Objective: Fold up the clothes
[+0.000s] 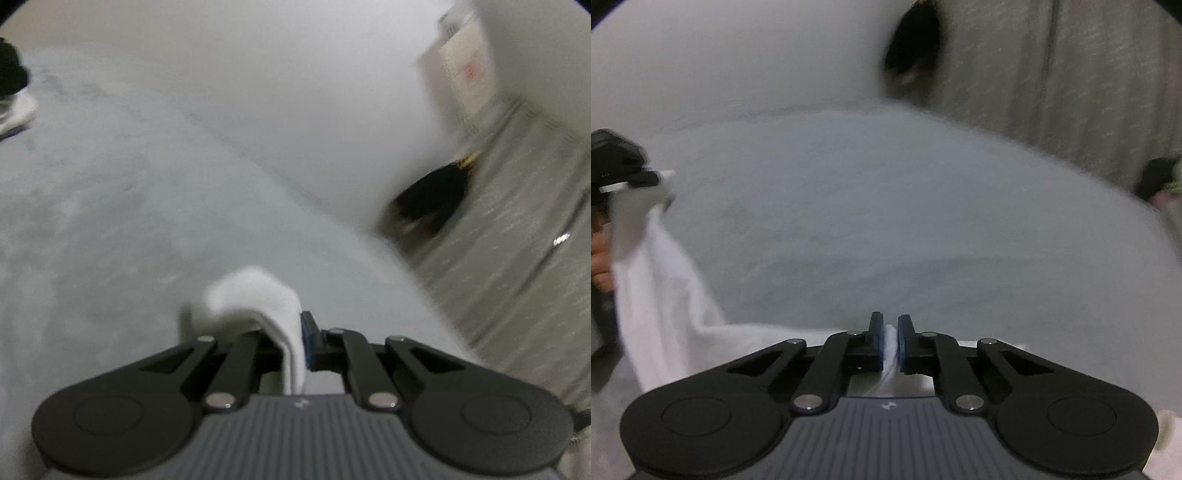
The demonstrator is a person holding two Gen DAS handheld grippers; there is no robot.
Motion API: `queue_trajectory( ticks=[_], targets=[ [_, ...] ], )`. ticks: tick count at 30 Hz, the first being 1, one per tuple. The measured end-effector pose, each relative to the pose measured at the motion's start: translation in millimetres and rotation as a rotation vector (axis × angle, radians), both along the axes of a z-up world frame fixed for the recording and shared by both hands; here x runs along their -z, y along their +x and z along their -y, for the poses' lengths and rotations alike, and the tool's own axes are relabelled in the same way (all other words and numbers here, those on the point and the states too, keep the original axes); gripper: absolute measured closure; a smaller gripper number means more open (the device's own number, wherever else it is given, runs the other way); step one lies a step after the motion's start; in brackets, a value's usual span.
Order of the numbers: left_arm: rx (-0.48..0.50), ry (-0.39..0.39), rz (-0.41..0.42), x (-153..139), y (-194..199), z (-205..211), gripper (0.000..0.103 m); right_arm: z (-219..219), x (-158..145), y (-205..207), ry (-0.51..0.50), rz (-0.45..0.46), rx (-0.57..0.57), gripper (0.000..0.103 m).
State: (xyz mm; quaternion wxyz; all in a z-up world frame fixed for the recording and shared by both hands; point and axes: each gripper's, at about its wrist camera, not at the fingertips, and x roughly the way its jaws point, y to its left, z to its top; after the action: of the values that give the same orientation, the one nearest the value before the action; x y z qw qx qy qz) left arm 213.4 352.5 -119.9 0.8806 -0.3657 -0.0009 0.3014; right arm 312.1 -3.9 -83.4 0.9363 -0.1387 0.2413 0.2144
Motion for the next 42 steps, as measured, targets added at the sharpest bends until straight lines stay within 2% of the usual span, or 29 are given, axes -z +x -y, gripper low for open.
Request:
queue_trajectory(
  ticks=[2, 4, 7, 9, 11, 14, 17, 20, 22, 24, 27, 32, 36, 42],
  targets=[
    [-0.023, 0.051, 0.068, -4.2, -9.4, 0.2, 0.099, 5.7, -10.7, -4.4, 0.035, 0.09, 0.085, 0.094],
    [-0.076, 0.065, 0.029, -3.5, -10.2, -2.4, 0.098, 5.7, -17.2, -3.8, 0.05, 0.137, 0.127, 0.094],
    [-0.115, -0.01, -0.15, 7.9, 3.8, -12.1, 0.098, -3.7, -5.2, 7.6, 0.009, 0.048, 0.112, 0.094],
    [-0.115, -0.09, -0.231, 17.5, 9.8, -22.1, 0.098, -6.2, 10.7, 13.4, -0.038, -0.017, 0.113, 0.094],
    [-0.114, -0.141, -0.258, 22.9, 11.1, -28.2, 0.098, -6.7, 17.3, 14.5, -0.057, -0.039, 0.114, 0.093],
    [-0.121, -0.138, -0.272, 21.7, 11.6, -26.1, 0.096, -1.1, 9.2, 17.2, -0.009, -0.061, 0.091, 0.09],
    [-0.12, -0.128, -0.303, 17.3, 14.9, -19.9, 0.095, 24.8, -1.4, 10.8, 0.051, -0.092, 0.099, 0.07],
    [-0.116, -0.107, -0.328, 9.6, 17.5, -16.5, 0.081, 43.6, -18.1, -3.1, 0.094, -0.106, 0.123, 0.068],
    [-0.102, -0.09, -0.331, 7.4, 20.7, -8.8, 0.059, 60.7, -28.9, -14.8, 0.091, -0.109, 0.153, 0.064],
    [-0.09, -0.061, -0.342, 5.2, 25.6, -1.8, 0.045, 75.7, -34.6, -15.8, 0.067, -0.1, 0.191, 0.056],
    [-0.082, -0.019, -0.365, 1.3, 31.9, 11.4, 0.03, 102.0, -36.2, -28.7, 0.047, -0.114, 0.252, 0.055],
    [-0.077, 0.015, -0.373, 3.4, 32.3, 23.8, 0.025, 145.0, -44.9, -62.1, 0.044, -0.202, 0.319, 0.055],
    [-0.044, 0.034, -0.37, 0.3, 29.9, 33.3, 0.014, 171.6, -65.4, -110.5, 0.057, -0.257, 0.299, 0.055],
    [0.073, 0.058, -0.467, -15.3, 23.8, 64.2, 0.008, 213.9, -76.7, -165.5, 0.109, -0.3, 0.361, 0.055]
  ],
)
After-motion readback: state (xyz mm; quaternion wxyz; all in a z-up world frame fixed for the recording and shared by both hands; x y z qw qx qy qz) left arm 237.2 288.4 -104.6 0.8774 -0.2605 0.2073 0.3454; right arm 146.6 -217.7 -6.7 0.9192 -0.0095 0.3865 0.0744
